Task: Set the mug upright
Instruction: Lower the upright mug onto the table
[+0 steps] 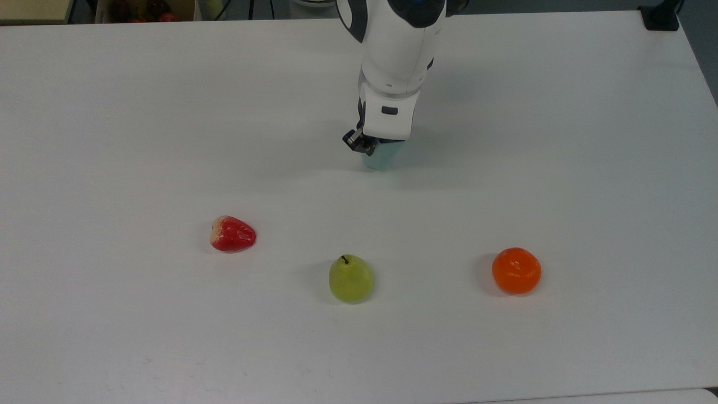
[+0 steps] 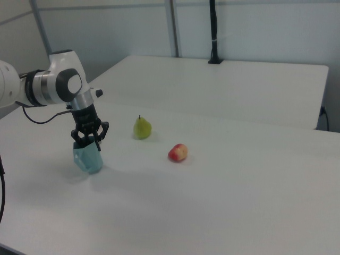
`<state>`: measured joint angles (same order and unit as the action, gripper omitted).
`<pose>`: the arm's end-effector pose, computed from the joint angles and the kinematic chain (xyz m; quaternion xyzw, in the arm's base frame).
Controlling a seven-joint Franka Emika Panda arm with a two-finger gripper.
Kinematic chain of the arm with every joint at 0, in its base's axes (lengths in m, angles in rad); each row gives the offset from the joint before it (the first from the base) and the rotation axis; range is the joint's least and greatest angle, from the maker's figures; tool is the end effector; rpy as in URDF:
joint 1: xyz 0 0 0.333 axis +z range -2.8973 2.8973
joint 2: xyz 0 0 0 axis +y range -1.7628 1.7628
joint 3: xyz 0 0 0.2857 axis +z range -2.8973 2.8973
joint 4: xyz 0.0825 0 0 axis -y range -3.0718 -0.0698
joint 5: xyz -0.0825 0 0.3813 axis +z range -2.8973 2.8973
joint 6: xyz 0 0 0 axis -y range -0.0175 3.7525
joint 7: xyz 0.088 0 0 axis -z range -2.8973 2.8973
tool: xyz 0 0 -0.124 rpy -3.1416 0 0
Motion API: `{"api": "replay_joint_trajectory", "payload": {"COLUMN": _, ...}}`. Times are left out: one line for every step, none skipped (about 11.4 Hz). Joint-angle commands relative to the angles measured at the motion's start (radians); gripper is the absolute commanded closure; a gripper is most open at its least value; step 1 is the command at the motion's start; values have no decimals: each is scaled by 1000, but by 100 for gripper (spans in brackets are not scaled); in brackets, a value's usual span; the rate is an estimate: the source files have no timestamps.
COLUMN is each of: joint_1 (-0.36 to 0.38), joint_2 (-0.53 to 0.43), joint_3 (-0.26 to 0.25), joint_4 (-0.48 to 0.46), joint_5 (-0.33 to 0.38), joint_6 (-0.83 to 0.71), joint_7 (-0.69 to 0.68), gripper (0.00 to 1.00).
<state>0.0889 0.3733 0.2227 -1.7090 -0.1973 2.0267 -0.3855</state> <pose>0.6119 0.1723 0.3310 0.9246 0.3774 -0.0237 0.0462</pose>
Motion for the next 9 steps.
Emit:
{"api": "replay_joint_trajectory", "payload": {"joint_1": -14, "joint_2": -13, "joint_3": -8, "joint_4": -26, "joint_5": 139, "joint_6": 76, "joint_7": -58, "gripper": 100}}
{"api": "replay_joint_trajectory", "payload": {"joint_1": -14, "joint_2": -10, "joint_3": -8, "joint_4": -26, "joint_5": 142, "joint_6": 79, "joint_7": -56, "gripper": 100}}
{"api": "replay_joint_trajectory", "payload": {"joint_1": -12, "joint_2": -1, "joint_3": -8, "joint_4": -24, "joint_5": 142, "joint_6": 79, "joint_7": -56, "gripper": 99}}
{"api": "replay_joint_trajectory", "payload": {"joint_1": -12, "joint_2": 4, "joint_3": -8, "joint_4": -23, "joint_5": 144, "joint_6": 81, "joint_7": -55, "gripper": 97}}
{"api": "replay_joint_trajectory", "payload": {"joint_1": -9, "joint_2": 12, "joint_3": -8, "joint_4": -21, "joint_5": 144, "joint_6": 79, "joint_7": -55, "gripper": 94}}
{"api": "replay_joint_trajectory", "payload": {"joint_1": -9, "joint_2": 16, "joint_3": -8, "joint_4": -20, "joint_5": 142, "joint_6": 81, "joint_7": -53, "gripper": 90}}
{"api": "replay_joint_trajectory", "payload": {"joint_1": -8, "joint_2": 18, "joint_3": -8, "joint_4": -20, "joint_5": 142, "joint_6": 81, "joint_7": -52, "gripper": 89}}
{"api": "replay_joint_trajectory", "payload": {"joint_1": -8, "joint_2": 18, "joint_3": -8, "joint_4": -20, "joint_5": 142, "joint_6": 79, "joint_7": -50, "gripper": 84}}
{"api": "replay_joint_trajectory", "payload": {"joint_1": -9, "joint_2": 18, "joint_3": -9, "joint_4": -20, "joint_5": 142, "joint_6": 78, "joint_7": -49, "gripper": 77}}
